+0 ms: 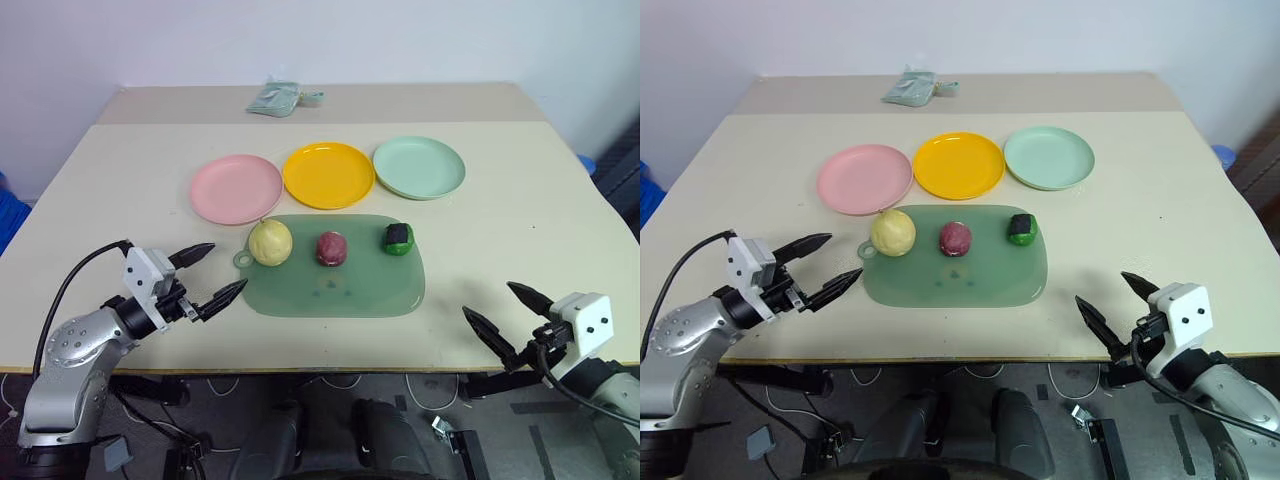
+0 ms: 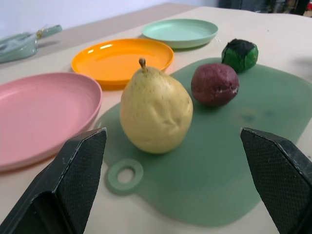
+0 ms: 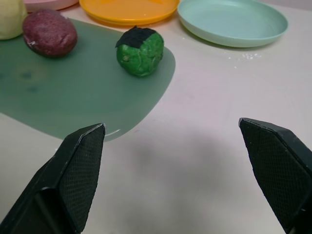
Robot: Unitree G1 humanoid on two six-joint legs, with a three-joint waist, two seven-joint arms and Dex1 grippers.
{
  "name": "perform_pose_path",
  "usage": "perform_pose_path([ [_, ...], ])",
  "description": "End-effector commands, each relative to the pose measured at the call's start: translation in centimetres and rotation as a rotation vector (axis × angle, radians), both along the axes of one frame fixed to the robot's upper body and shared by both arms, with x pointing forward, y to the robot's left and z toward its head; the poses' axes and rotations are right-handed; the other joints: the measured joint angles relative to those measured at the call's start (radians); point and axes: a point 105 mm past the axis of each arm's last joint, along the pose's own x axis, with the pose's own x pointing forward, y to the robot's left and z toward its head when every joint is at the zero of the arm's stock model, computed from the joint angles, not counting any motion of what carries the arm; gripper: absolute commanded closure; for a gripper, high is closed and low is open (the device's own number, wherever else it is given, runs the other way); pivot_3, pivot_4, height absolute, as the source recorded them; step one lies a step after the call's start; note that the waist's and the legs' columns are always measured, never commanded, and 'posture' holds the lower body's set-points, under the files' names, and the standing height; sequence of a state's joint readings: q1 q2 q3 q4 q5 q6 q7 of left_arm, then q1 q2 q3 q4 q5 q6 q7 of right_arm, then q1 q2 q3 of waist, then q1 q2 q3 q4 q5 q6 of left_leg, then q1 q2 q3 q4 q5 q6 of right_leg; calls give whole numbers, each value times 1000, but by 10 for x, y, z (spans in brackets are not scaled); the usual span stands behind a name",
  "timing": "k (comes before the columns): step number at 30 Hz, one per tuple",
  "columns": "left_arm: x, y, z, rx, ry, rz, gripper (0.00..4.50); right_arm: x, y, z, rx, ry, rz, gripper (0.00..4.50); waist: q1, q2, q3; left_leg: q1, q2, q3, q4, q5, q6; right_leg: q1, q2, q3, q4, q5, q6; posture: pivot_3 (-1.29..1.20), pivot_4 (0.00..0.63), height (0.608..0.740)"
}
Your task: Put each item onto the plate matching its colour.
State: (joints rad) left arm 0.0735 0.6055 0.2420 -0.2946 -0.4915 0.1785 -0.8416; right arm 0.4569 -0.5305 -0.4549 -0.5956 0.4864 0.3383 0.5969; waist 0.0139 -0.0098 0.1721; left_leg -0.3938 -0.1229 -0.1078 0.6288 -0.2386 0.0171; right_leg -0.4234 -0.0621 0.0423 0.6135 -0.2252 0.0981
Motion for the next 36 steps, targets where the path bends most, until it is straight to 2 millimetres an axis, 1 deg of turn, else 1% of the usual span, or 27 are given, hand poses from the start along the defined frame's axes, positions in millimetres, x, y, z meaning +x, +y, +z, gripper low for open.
perform_pose_path([
  [1,-2,-6,6,-29,-1,-30,0,3,6,17,-18,-53,18,22,0,0,0,0,0,0,0,0,0,0,0,0,0,0,0,0,150,740],
  [5,4,-4,8,-30,-14,-1,0,6,10,19,-15,-56,20,22,0,0,0,0,0,0,0,0,0,0,0,0,0,0,-1,0,150,740],
  [9,2,-6,2,-6,16,3,0,7,12,21,-13,-57,26,22,1,0,0,0,0,0,0,0,0,0,0,0,0,1,-2,0,150,740],
  [14,5,-8,0,-29,24,24,0,12,11,22,-14,-63,29,22,0,0,0,0,0,0,0,0,0,0,0,0,0,1,-2,0,150,740],
  [23,9,-11,3,-42,16,42,0,12,14,25,4,-82,57,22,1,0,0,0,0,0,0,0,0,0,0,0,0,1,-2,0,150,740],
  [26,10,-15,4,-39,11,24,0,10,16,27,12,-96,89,22,0,0,0,0,0,0,0,0,0,0,0,0,0,1,-2,0,150,740],
  [29,13,-13,5,-50,11,33,0,8,16,26,15,-98,102,22,0,0,0,0,0,0,0,0,0,0,0,0,0,1,-1,0,150,740],
  [32,18,-14,8,-72,11,54,0,6,26,29,30,-125,184,22,1,0,0,0,0,0,1,0,0,0,0,0,0,1,-1,0,150,740],
  [36,25,-23,12,-125,27,74,0,-1,56,41,55,-188,414,22,0,0,0,0,0,0,1,0,0,0,0,-1,0,1,-1,0,150,740],
])
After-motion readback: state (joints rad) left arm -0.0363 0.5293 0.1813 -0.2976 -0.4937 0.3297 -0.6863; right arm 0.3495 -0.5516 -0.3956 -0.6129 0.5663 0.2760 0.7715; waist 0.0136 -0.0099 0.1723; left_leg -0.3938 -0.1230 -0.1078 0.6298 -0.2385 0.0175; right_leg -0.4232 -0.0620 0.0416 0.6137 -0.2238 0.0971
